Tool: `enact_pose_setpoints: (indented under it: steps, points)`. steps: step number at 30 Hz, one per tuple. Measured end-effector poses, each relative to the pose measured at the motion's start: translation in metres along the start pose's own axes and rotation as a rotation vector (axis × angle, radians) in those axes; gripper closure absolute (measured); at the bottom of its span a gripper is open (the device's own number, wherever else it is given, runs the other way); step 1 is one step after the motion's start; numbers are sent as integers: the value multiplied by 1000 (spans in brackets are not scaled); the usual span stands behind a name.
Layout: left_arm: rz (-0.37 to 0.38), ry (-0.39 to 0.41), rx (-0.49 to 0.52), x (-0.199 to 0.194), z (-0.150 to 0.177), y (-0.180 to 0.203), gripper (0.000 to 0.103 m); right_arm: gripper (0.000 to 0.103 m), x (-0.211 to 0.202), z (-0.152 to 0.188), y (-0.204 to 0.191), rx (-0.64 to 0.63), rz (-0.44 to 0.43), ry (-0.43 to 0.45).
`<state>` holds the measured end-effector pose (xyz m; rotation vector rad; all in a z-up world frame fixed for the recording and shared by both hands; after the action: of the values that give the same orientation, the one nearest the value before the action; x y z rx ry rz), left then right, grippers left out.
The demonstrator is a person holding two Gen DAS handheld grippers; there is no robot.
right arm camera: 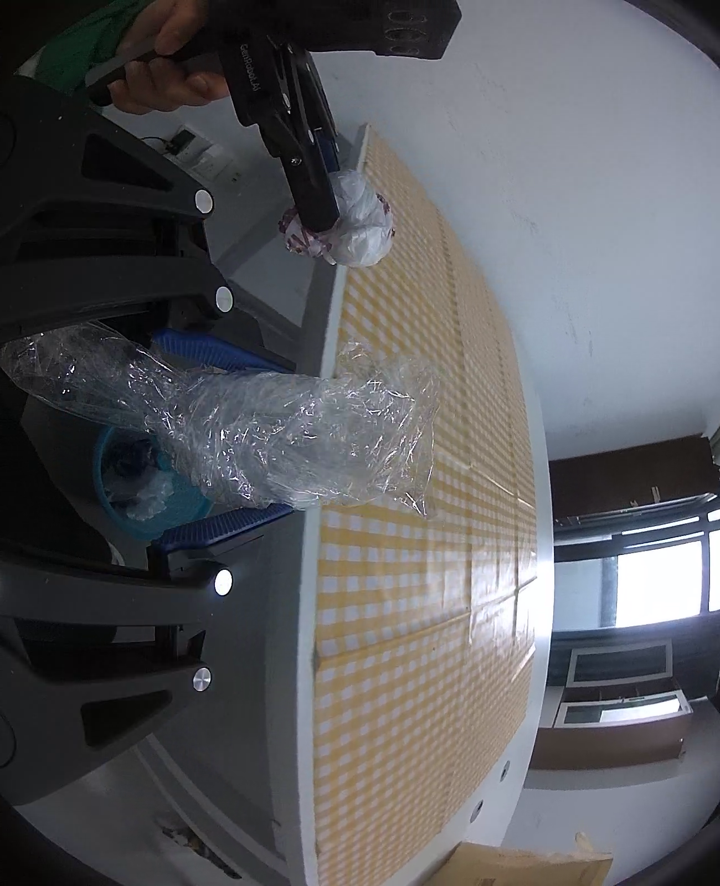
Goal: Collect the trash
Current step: 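Carry the tissue ball and plastic wrap down over the blue wastebasket with both tools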
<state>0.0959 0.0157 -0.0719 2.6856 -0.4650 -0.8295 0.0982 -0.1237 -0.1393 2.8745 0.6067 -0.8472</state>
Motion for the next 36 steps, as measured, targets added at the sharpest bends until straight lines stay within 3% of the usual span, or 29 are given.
enact_pose_setpoints:
  steps: [4,12,17,27,36]
  points:
    - [13,-17,-10,-7,25,-2,58,59,-1,29,-5,-5,-23,-46]
    - [3,-116,-73,18,72,-28,58,59,24,79,-29,-42,-28,-160]
    - [85,-165,-159,46,97,-47,58,59,61,109,-38,-45,-52,-238]
    - [53,-309,-319,117,150,-114,58,59,159,178,-34,-13,-35,-475]
    - [20,-374,-464,156,178,-164,58,59,226,205,-33,53,-32,-620]
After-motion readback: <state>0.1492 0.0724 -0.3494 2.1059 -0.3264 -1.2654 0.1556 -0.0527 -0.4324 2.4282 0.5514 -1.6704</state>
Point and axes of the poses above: each gripper's, at about its wrist camera, not at the fingertips, and x roughly the way its jaws point, y to its right, z to its underside, the point moved 7 cm from there along x, roughly the way its jaws point, and after that the axes turned 14 degrees about z, right-handed, at the moved point
